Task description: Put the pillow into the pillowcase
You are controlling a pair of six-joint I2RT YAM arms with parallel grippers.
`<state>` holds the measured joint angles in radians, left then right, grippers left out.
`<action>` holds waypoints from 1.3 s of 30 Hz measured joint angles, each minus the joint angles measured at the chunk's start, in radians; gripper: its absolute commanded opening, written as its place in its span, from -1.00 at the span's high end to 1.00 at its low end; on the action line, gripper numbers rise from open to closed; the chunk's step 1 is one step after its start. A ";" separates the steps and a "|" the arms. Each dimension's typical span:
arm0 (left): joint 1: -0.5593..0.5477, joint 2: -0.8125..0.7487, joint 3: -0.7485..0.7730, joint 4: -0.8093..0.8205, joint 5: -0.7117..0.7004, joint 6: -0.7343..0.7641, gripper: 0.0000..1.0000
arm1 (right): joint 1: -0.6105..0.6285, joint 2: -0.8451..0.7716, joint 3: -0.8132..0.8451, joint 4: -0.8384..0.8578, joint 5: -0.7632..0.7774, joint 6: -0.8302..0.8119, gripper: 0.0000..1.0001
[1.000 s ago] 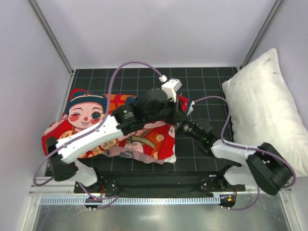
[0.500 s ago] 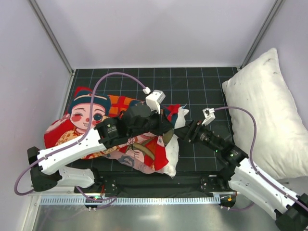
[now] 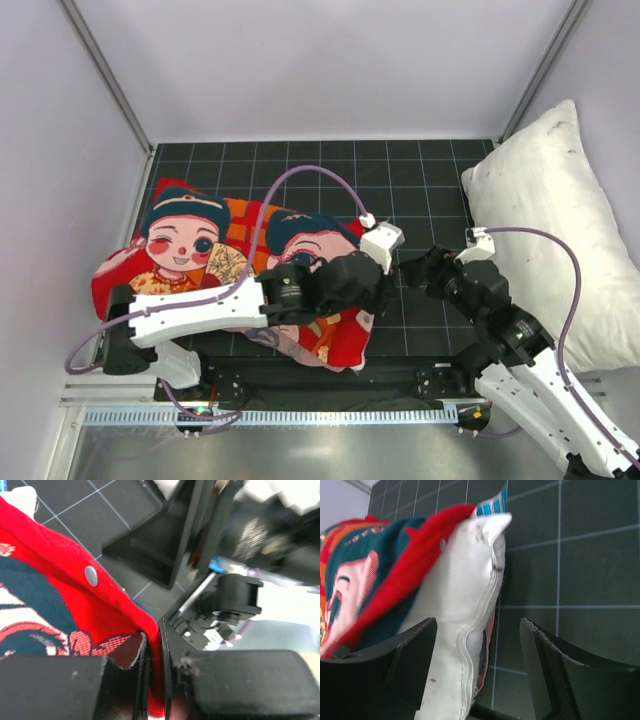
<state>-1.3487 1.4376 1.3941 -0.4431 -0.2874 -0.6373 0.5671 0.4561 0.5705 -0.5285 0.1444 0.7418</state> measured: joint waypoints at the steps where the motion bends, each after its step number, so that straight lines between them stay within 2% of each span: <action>1: -0.010 0.029 0.014 -0.001 -0.023 0.007 0.67 | -0.016 0.005 0.026 -0.011 0.012 -0.017 -0.50; 5: -0.026 0.107 0.058 -0.037 -0.104 0.028 0.59 | -0.047 0.040 0.061 0.010 -0.005 -0.079 -0.59; 8: -0.026 0.158 0.160 -0.113 -0.176 0.070 0.47 | -0.048 0.101 0.049 0.042 -0.026 -0.120 -0.73; 13: -0.030 0.269 0.476 -0.348 -0.363 0.133 0.40 | -0.079 0.199 0.048 0.090 -0.028 -0.179 -0.75; 17: -0.038 0.393 0.727 -0.628 -0.525 0.135 0.40 | -0.163 0.290 0.065 0.119 -0.073 -0.196 -0.75; 21: -0.051 0.514 0.869 -0.771 -0.640 0.130 0.40 | -0.191 0.316 0.053 0.195 -0.165 -0.216 -0.76; 25: -0.061 0.561 0.881 -0.846 -0.673 0.146 0.34 | -0.191 0.313 0.018 0.312 -0.243 -0.248 -0.77; 26: -0.061 0.561 0.881 -0.859 -0.674 0.148 0.16 | -0.191 0.318 0.017 0.327 -0.254 -0.255 -0.77; 28: -0.061 0.553 0.881 -0.874 -0.677 0.150 -0.03 | -0.191 0.335 0.018 0.357 -0.269 -0.268 -0.76; 29: -0.061 0.546 0.875 -0.876 -0.674 0.147 -0.23 | -0.191 0.349 0.021 0.362 -0.273 -0.270 -0.77; 31: -0.061 0.510 0.825 -0.871 -0.665 0.134 -0.38 | -0.193 0.381 0.030 0.360 -0.267 -0.271 -0.77; 39: -0.067 0.283 0.494 -0.805 -0.583 0.077 -0.57 | -0.267 0.454 0.073 0.333 -0.276 -0.268 -0.75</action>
<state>-1.4158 1.7206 1.8881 -1.2484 -0.8707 -0.5598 0.3004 0.9096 0.6437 -0.1955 -0.1314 0.4740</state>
